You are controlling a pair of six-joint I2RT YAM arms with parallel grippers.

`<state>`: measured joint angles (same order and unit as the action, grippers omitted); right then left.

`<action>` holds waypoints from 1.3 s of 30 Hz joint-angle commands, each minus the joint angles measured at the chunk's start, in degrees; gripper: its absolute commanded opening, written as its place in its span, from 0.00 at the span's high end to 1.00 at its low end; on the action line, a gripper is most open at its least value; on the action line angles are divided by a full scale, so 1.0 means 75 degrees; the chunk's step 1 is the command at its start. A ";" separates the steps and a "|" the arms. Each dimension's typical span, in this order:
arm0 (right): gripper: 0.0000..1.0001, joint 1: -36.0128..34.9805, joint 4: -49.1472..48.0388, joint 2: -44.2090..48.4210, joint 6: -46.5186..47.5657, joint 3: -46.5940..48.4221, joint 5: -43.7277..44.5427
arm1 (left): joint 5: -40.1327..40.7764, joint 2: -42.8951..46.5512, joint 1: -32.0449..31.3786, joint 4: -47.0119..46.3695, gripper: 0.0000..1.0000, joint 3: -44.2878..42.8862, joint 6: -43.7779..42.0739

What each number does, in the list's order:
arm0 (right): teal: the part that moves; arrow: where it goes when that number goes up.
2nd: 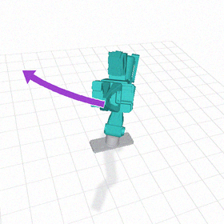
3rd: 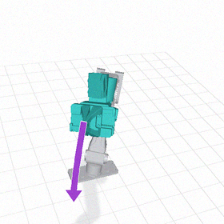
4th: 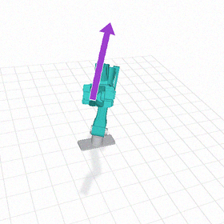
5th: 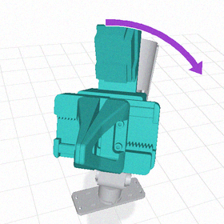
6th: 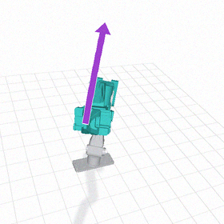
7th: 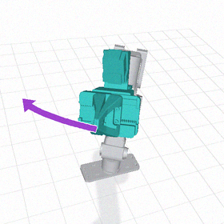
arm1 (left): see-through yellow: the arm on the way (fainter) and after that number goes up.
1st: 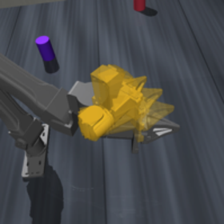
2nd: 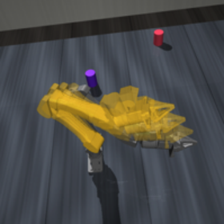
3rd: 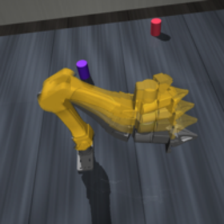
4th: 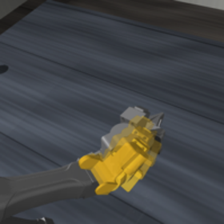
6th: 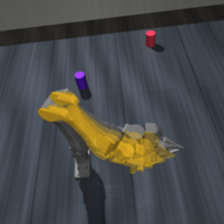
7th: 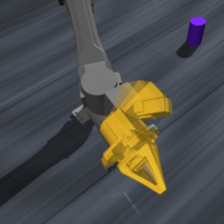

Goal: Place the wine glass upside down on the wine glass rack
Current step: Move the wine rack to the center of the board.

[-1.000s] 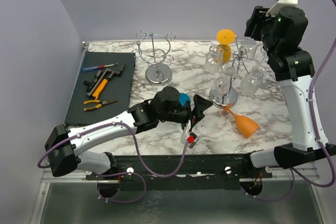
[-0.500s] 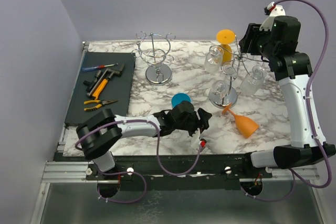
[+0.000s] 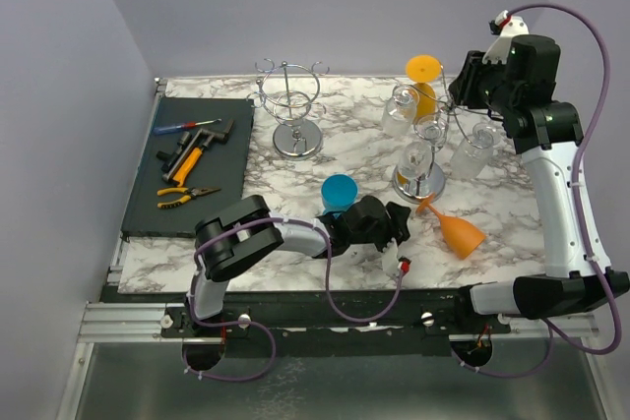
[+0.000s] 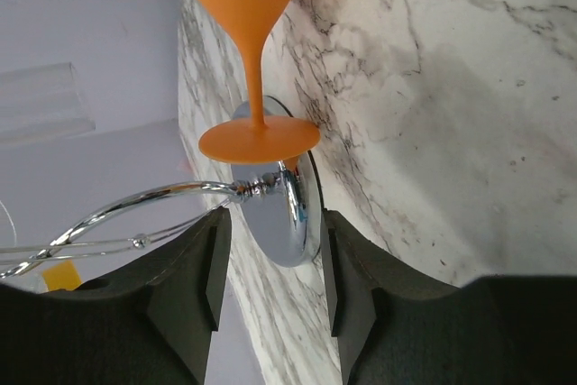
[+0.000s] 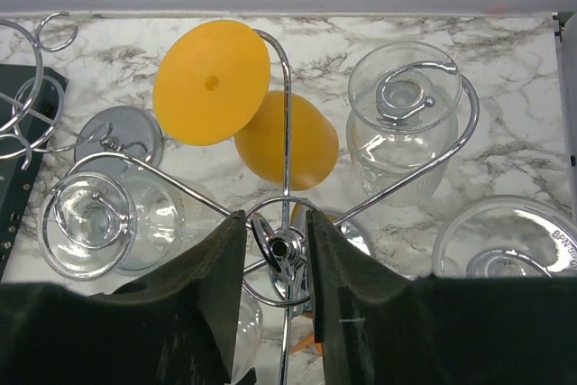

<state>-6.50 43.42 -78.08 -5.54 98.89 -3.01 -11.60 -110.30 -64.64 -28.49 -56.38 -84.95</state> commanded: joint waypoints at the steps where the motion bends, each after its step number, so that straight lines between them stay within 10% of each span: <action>1: 0.62 0.0047 0.0113 0.0227 0.0150 -0.0109 -0.0256 | 0.0245 -0.0401 -0.0073 -0.0478 0.51 -0.0252 -0.0075; 15: 0.99 0.0047 -0.0154 0.0193 0.0116 -0.0257 -0.0406 | 0.0382 -0.1612 -0.0065 -0.1145 0.60 -0.0808 -0.0251; 39: 1.00 0.0047 -0.0540 0.0153 0.0230 -0.0514 -0.0508 | 0.0722 -0.3198 0.0275 -0.1084 0.84 -0.2501 -0.0340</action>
<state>-6.35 40.51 -76.71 -2.98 96.09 -5.96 -7.44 -131.70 -62.85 -36.84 -72.42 -86.85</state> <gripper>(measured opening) 0.112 0.168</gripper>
